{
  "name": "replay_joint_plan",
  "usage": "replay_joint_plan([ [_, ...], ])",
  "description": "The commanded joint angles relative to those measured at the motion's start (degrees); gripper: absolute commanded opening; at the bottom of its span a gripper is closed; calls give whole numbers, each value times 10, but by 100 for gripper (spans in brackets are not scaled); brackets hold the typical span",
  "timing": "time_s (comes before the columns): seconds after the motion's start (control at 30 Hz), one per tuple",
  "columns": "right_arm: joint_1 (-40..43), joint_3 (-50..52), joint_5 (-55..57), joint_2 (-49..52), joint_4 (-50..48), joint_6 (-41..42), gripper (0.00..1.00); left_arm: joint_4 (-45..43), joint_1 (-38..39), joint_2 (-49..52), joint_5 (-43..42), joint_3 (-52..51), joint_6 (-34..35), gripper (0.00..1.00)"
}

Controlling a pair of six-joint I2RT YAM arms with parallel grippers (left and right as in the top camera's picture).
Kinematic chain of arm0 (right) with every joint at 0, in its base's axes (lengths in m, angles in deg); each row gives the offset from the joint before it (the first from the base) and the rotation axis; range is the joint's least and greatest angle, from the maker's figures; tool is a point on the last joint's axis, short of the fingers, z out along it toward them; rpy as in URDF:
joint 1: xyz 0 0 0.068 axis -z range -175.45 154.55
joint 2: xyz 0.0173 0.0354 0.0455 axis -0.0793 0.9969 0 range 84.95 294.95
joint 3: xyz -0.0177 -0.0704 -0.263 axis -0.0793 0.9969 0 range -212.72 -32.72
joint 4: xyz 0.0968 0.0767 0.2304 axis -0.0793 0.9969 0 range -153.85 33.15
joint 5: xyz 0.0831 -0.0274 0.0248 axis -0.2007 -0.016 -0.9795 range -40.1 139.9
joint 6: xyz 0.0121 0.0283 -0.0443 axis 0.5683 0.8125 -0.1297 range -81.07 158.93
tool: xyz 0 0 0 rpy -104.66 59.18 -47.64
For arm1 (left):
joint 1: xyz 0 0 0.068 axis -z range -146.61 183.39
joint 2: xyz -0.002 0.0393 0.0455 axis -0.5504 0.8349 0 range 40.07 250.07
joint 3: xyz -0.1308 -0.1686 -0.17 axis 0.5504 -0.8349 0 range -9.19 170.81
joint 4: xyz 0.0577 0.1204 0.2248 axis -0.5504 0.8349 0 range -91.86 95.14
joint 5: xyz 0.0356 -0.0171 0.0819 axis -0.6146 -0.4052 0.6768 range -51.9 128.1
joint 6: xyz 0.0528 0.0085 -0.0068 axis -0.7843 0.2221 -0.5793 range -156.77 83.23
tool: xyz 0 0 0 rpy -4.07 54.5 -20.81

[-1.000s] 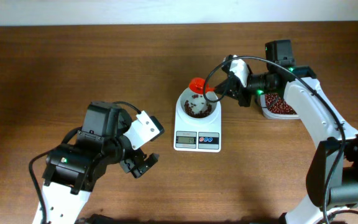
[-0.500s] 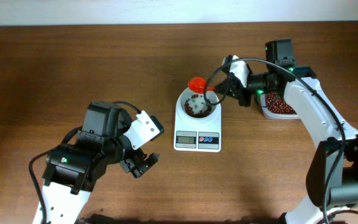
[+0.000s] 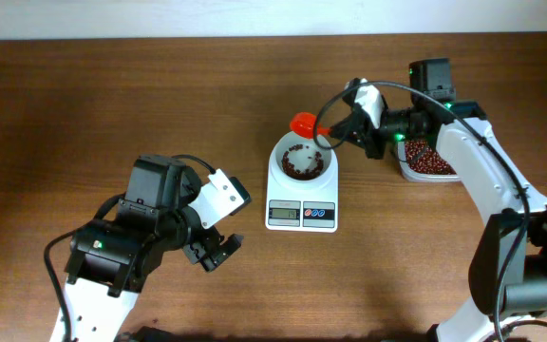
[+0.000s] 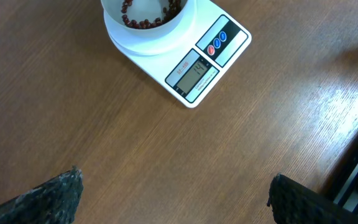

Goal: Scoop and weigh 50g on scale
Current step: 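Carry the empty scoop back to the bean tub with right gripper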

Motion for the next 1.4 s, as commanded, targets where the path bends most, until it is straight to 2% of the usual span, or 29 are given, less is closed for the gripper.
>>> replay_joint_plan([
  [0.0,21,-39,31,-28,49,51,4,-1,-3,-1,-10,3,-9,99],
  [0.07,31,-65,66,-59,104,57,4,-1,-3,-1,-10,3,-9,99],
  [0.13,38,-80,136,-91,136,101,4,-1,-3,-1,-10,3,-9,99],
  [0.27,56,-80,272,-163,147,220,4,-1,-3,-1,-10,3,-9,99],
  [0.3,67,-80,313,-187,148,282,4,-1,-3,-1,-10,3,-9,99],
  [0.43,104,-80,332,-208,178,375,4,-1,-3,-1,-10,3,-9,99],
  [0.57,155,-80,339,-207,246,377,4,-1,-3,-1,-10,3,-9,99],
  [0.67,181,-67,397,-207,250,377,4,-1,-3,-1,-10,3,-9,99],
  [0.87,184,20,469,-197,189,376,4,-1,-3,-1,-10,3,-9,99],
  [1.03,184,98,469,-181,102,364,4,-1,-3,-1,-10,3,-9,99],
  [1.3,184,103,468,-86,65,362,4,-1,-3,-1,-10,3,-9,99],
  [1.37,184,103,432,-60,64,353,4,-1,-3,-1,-10,3,-9,99],
])
